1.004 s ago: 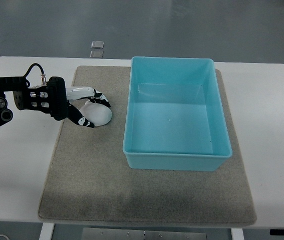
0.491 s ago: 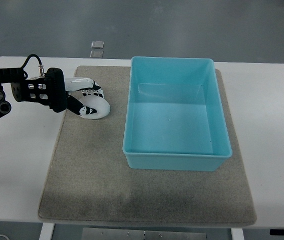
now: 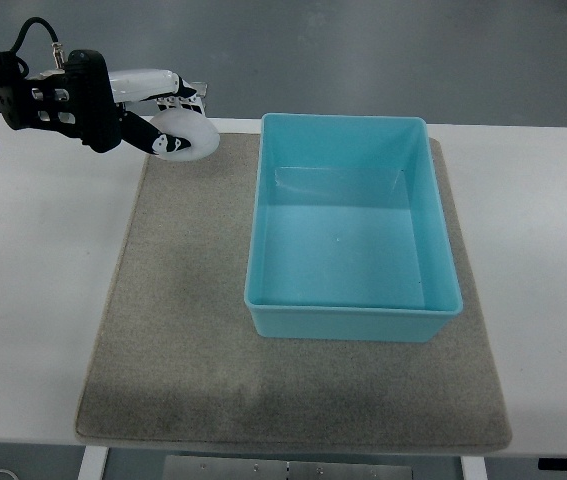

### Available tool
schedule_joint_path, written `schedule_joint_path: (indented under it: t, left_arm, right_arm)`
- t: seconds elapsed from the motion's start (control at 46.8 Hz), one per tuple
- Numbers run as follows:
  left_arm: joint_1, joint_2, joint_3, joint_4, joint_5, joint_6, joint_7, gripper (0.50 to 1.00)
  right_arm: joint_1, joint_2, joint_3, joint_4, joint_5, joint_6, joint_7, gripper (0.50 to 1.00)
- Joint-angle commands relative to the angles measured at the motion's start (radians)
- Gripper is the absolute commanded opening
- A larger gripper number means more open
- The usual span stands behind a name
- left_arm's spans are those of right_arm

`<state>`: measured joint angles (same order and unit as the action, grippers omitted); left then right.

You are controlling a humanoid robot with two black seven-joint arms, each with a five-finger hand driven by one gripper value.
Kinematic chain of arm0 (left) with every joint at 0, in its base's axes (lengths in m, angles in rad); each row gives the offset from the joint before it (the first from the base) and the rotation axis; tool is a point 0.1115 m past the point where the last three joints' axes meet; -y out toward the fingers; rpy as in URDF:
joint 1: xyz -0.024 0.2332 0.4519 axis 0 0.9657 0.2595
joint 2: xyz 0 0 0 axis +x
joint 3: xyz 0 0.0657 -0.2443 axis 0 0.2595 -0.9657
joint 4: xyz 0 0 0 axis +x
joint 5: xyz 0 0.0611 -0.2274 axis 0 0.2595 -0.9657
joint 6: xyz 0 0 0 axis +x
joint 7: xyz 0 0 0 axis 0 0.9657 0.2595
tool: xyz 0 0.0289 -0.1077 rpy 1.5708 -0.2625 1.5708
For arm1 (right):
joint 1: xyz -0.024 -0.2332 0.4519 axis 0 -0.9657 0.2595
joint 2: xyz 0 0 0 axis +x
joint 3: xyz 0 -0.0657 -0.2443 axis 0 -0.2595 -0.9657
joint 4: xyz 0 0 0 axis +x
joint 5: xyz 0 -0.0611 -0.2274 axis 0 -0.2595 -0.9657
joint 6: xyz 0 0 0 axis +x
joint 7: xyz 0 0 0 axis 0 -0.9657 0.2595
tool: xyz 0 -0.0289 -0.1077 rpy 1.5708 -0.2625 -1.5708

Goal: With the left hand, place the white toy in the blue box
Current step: 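Lift the rabbit toy with the left hand toward the blue box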

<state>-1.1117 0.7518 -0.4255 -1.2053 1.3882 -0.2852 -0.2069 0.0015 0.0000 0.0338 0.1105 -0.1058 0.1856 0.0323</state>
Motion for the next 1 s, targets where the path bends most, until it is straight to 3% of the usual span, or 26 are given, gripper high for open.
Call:
schedule_joint_path:
  t: [0.0,0.385,0.983]
  left_arm:
    - [-0.023,-0.006,-0.002,-0.002,0.000,0.000,0.000,0.500]
    - [-0.120,-0.086,0.007,-0.016,0.015,0.000,0.000,0.500]
    - [-0.105,-0.264,0.042,-0.013,0.111,0.004,0.001,0.500]
  right_arm:
    - [0.000,0.000,0.000,0.000,0.000,0.000,0.000,0.936]
    - [0.000,0.000,0.000,0.000,0.000,0.000,0.000,0.936]
    - [0.000,0.000,0.000,0.000,0.000,0.000,0.000,0.936]
